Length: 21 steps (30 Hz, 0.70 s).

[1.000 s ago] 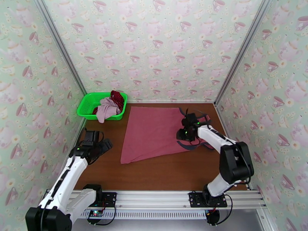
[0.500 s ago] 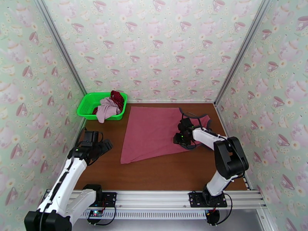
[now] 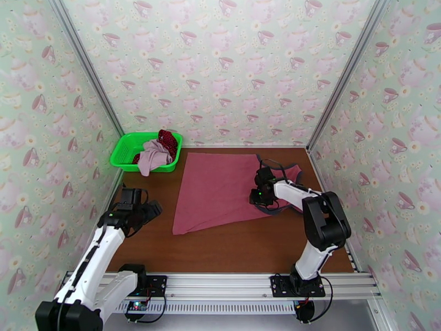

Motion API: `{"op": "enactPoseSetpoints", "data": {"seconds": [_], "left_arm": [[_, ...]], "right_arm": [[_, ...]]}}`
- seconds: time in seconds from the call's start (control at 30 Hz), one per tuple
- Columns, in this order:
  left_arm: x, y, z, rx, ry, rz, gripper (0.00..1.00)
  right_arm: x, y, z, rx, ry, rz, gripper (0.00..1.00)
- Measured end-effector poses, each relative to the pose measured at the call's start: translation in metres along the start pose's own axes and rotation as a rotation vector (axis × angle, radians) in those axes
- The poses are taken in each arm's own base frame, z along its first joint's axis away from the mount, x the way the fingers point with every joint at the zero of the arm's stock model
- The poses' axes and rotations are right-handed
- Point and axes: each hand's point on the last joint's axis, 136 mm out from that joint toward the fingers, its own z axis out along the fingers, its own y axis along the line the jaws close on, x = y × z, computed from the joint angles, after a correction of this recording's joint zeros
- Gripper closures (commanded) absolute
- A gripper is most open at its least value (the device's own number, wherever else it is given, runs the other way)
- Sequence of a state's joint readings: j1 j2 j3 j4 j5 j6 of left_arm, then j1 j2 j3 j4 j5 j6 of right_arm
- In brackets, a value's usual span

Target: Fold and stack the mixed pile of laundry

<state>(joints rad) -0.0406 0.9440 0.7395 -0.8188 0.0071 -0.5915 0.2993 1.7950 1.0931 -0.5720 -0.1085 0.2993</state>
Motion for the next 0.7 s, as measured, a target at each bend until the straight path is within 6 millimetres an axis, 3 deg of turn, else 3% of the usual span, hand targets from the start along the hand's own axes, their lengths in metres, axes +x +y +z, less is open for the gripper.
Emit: {"op": "enactPoseSetpoints", "data": {"seconds": [0.17, 0.3, 0.43, 0.57, 0.7], "left_arm": [[0.000, 0.000, 0.000, 0.001, 0.000, 0.000, 0.21], [0.000, 0.000, 0.000, 0.001, 0.000, 0.000, 0.21], [0.000, -0.001, 0.000, 0.002, 0.001, 0.001, 0.20], [0.001, 0.000, 0.001, 0.001, 0.001, 0.001, 0.20], [0.004, 0.002, 0.003, -0.005, 0.010, 0.002, 0.19]], "right_arm": [[-0.002, 0.002, 0.001, -0.009, -0.005, -0.002, 1.00], [0.000, 0.002, -0.004, -0.010, -0.013, 0.010, 1.00], [0.013, -0.003, -0.020, 0.010, -0.027, 0.024, 1.00], [0.046, -0.007, -0.044, 0.035, -0.050, 0.072, 0.97], [0.108, -0.009, -0.053, 0.049, -0.026, 0.143, 0.75]]}}
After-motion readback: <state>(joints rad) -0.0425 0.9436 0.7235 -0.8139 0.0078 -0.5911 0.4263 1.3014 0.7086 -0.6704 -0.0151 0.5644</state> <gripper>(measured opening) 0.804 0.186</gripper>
